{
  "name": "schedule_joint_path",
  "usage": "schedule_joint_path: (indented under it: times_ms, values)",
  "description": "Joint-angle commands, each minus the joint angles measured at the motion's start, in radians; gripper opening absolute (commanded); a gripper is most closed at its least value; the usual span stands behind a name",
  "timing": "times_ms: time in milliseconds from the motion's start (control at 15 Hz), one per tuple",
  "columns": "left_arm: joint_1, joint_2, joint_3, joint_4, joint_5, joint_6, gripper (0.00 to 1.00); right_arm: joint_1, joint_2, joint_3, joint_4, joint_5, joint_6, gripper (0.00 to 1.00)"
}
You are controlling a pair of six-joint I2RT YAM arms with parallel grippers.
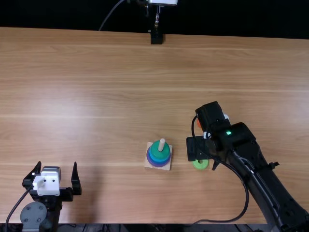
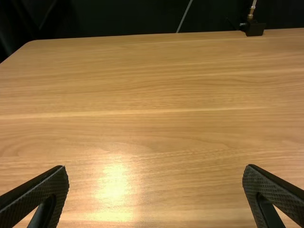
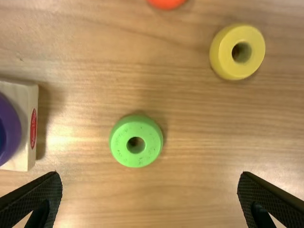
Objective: Build the Hanoi tower: stack the rings onto the peg from bottom to top in this color order: purple, dark blue, light blue, dark green, light green, yellow, orange.
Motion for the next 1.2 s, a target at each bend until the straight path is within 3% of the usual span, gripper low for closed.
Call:
schedule_joint_path:
  times_ms: [0, 133, 200, 533, 667, 1000, 1133]
  values:
    - [0.013, -0.011, -0.107, -0.066, -0.001, 0.002, 1.0, 0.004, -0.019, -0.01, 0.0, -0.052, 0.016, 1.0]
    - [0.013, -0.011, -0.107, -0.066, -0.001, 0.002, 1.0, 0.004, -0.018, -0.021, 0.004, -0.168, 0.08, 1.0]
    - [0.013, -0.011, -0.107, -0.066, -0.001, 0.002, 1.0, 0.004, -0.018, -0.033, 0.008, -0.19, 0.095, 1.0]
    - [0.013, -0.011, -0.107, -0.066, -0.001, 0.002, 1.0, -0.008, 0.038, -0.095, 0.013, -0.179, 0.088, 1.0]
    - [0.013, -0.011, -0.107, -0.066, -0.001, 0.002, 1.0, -0.008, 0.065, -0.105, 0.043, -0.159, 0.084, 1.0]
    - [0.013, -0.011, -0.107, -0.066, -0.001, 0.0, 1.0, -0.042, 0.142, -0.107, 0.118, -0.083, 0.077, 1.0]
    - [0.013, -0.011, -0.107, -0.066, -0.001, 0.002, 1.0, -0.063, 0.145, -0.125, 0.133, -0.078, 0.077, 1.0]
